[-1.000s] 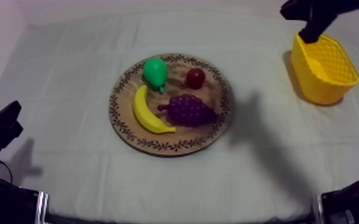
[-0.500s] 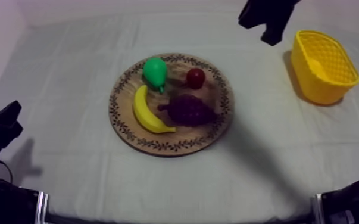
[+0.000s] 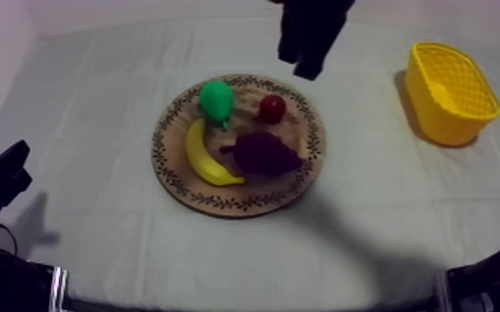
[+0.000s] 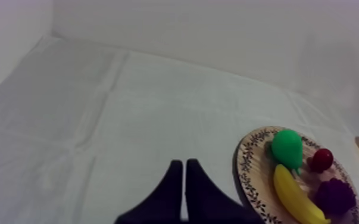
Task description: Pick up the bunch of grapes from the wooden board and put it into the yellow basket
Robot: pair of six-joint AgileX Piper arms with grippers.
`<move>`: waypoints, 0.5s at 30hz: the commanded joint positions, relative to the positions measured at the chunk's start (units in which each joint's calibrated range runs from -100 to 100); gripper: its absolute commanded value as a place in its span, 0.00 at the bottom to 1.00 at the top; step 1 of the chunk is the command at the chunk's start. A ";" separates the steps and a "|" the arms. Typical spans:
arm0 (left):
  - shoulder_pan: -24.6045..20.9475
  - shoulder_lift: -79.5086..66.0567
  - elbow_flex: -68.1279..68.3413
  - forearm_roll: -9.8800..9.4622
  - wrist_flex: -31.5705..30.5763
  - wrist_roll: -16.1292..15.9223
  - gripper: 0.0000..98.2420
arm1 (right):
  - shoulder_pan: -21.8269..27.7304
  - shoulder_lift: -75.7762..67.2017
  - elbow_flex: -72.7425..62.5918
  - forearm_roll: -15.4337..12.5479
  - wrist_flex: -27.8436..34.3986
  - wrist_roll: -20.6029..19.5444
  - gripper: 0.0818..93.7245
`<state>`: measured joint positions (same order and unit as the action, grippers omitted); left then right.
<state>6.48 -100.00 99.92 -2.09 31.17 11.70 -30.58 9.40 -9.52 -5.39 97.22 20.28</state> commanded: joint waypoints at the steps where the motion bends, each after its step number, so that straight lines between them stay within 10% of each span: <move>1: 0.00 0.00 -0.03 -0.03 -0.05 0.00 0.00 | -0.61 1.76 -0.79 0.77 0.62 -0.61 0.01; 11: 0.00 0.00 -0.03 -0.03 -0.05 0.00 0.00 | -1.98 7.17 -3.96 3.16 1.07 -2.36 0.03; 15: 0.00 0.00 -0.03 -0.03 -0.05 0.00 0.00 | -1.90 7.96 -4.46 3.46 1.01 -2.51 0.30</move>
<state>6.48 -100.00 99.92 -2.09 31.17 11.70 -32.56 17.35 -13.95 -2.04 98.29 17.84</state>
